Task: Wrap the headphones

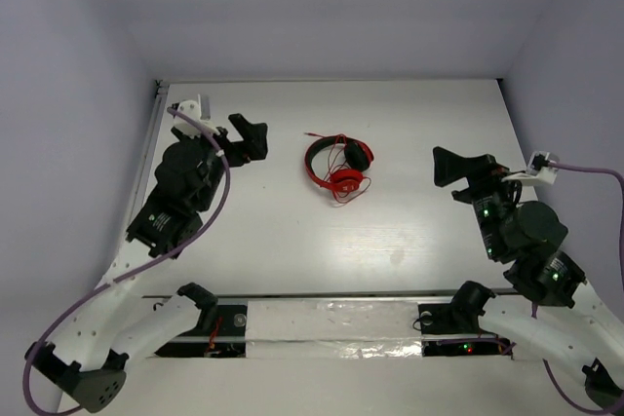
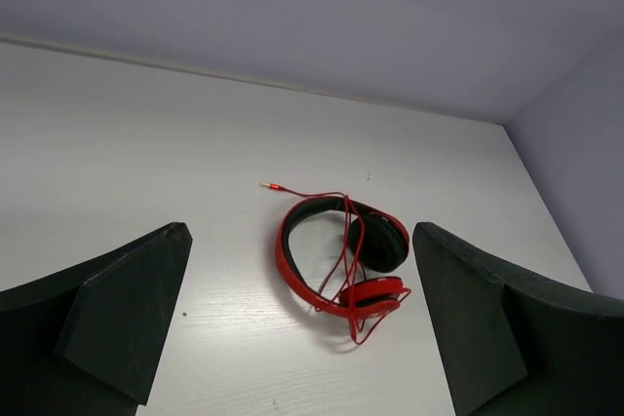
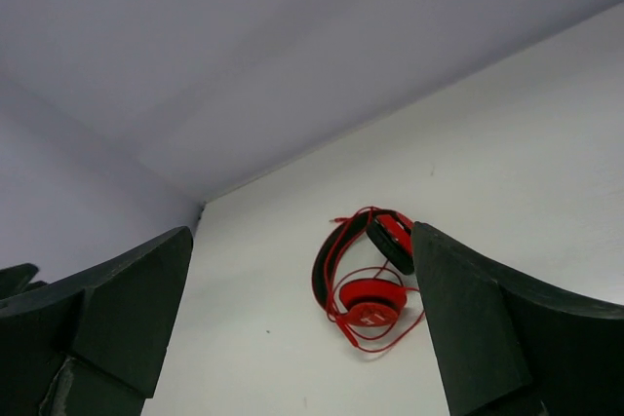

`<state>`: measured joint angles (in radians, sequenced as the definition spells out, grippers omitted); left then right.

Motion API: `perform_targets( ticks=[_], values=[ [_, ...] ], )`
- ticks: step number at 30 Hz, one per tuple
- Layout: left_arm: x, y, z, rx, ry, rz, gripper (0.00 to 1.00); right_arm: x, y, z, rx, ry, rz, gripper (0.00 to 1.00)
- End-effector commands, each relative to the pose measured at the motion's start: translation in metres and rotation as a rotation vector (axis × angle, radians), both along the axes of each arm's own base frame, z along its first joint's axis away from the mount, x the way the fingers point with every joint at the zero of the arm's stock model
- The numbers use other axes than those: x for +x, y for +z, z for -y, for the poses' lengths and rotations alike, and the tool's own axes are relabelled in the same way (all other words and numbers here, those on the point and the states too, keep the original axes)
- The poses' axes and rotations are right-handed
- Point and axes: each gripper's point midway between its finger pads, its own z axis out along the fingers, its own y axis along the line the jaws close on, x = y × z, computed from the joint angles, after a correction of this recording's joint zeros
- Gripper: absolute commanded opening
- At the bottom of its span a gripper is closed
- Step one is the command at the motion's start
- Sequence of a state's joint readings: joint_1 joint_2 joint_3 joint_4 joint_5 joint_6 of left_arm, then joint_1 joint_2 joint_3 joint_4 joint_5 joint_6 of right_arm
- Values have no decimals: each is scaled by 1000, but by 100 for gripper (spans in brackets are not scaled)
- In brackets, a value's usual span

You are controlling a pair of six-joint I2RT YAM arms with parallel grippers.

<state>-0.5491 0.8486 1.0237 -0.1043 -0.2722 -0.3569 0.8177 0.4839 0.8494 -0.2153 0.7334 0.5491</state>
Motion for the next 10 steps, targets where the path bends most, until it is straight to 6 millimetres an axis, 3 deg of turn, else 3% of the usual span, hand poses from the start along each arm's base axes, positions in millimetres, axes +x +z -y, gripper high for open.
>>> perform_targets(
  ticks=[1, 10],
  values=[
    [-11, -18, -13, 42, 30, -17, 99, 0, -15, 5, -52, -26, -56, 100],
    [-16, -25, -19, 57, 33, 0, 99, 3, -20, -8, -66, 22, -68, 100]
  ],
)
